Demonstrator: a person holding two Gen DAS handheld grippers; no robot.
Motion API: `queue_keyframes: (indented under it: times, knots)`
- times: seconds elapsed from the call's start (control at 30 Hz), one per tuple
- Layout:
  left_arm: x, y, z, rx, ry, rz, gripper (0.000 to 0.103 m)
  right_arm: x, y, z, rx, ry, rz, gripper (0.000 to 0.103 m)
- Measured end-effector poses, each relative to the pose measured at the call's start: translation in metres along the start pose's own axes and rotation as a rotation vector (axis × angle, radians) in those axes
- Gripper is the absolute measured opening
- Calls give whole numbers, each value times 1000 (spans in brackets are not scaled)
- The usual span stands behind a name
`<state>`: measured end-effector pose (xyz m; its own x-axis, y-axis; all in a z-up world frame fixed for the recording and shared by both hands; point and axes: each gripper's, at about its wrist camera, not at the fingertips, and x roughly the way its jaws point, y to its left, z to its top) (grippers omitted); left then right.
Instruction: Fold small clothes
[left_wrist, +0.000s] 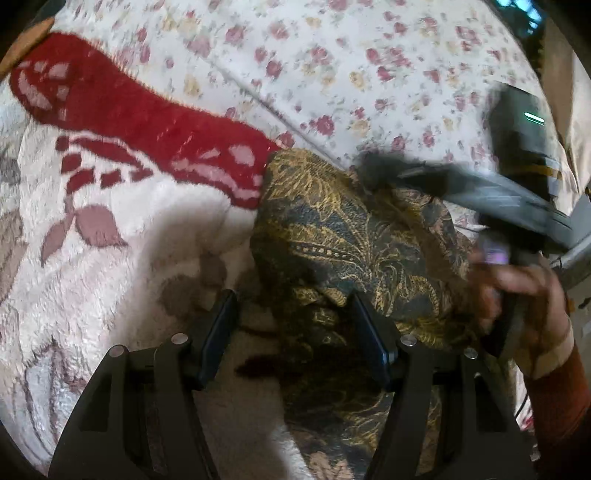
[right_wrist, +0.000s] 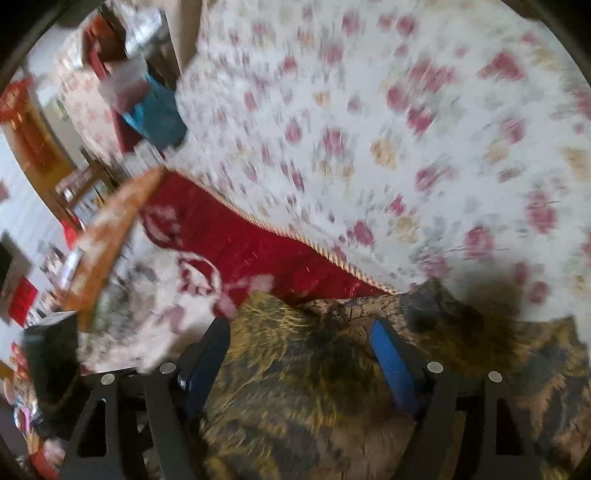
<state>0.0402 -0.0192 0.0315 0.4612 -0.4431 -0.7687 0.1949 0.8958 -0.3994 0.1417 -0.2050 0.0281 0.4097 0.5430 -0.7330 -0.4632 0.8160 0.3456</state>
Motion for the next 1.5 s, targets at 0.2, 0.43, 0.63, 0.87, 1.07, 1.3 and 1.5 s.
queue_keyframes:
  times: [0.2, 0.43, 0.63, 0.87, 1.07, 1.3, 1.5]
  knots:
    - [3, -4, -3, 61, -19, 26, 64, 56, 37, -12, -127, 53, -121, 51]
    - [-3, 0, -5, 53, -52, 6, 64, -49, 7, -40, -72, -63, -196, 55]
    - [-24, -17, 0, 55, -95, 18, 64, -122, -51, -113, 43, -66, -424, 70]
    - [-36, -74, 2, 82, -80, -26, 64, -157, -113, -150, 303, -92, -270, 70]
    - [-9, -114, 2, 121, -46, -42, 64, -278, -190, -173, 428, -276, -543, 74]
    - [38, -123, -13, 230, 28, 12, 64, -388, -329, -215, 741, -408, -767, 75]
    - [47, -121, -16, 256, 27, 7, 66, -416, -396, -224, 899, -497, -719, 75]
